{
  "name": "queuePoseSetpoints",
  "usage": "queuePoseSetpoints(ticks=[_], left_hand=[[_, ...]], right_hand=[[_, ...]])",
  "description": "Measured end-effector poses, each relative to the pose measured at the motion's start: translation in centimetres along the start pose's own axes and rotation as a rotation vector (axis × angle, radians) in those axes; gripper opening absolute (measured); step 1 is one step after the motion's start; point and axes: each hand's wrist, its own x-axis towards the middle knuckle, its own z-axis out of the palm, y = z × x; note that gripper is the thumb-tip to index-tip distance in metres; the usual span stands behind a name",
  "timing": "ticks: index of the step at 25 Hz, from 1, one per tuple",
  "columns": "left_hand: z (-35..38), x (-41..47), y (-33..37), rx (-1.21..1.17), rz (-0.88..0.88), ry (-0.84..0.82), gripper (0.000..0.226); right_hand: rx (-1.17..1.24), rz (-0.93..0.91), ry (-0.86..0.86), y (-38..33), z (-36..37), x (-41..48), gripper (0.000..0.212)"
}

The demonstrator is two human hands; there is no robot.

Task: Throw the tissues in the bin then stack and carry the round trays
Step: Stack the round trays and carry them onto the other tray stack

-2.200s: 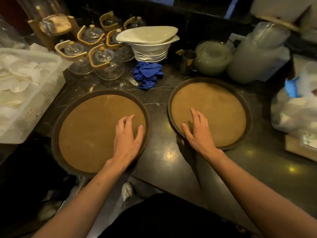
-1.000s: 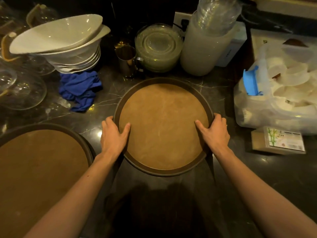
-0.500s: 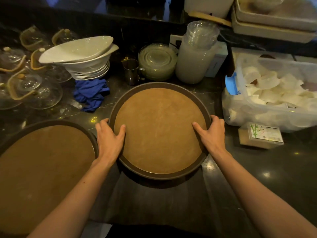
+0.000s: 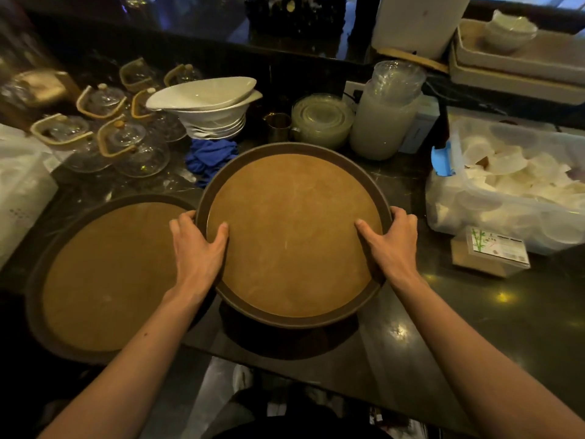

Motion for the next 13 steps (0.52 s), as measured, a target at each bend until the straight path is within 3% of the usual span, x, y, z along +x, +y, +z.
queuePoseSetpoints(ticks=[13], left_hand=[[-15.7,3.5,-12.9,-0.069,0.026,0.073,0.058]], right_hand=[[0.032,-0.059,0.021,-12.6,11.5,-12.3,0.075]])
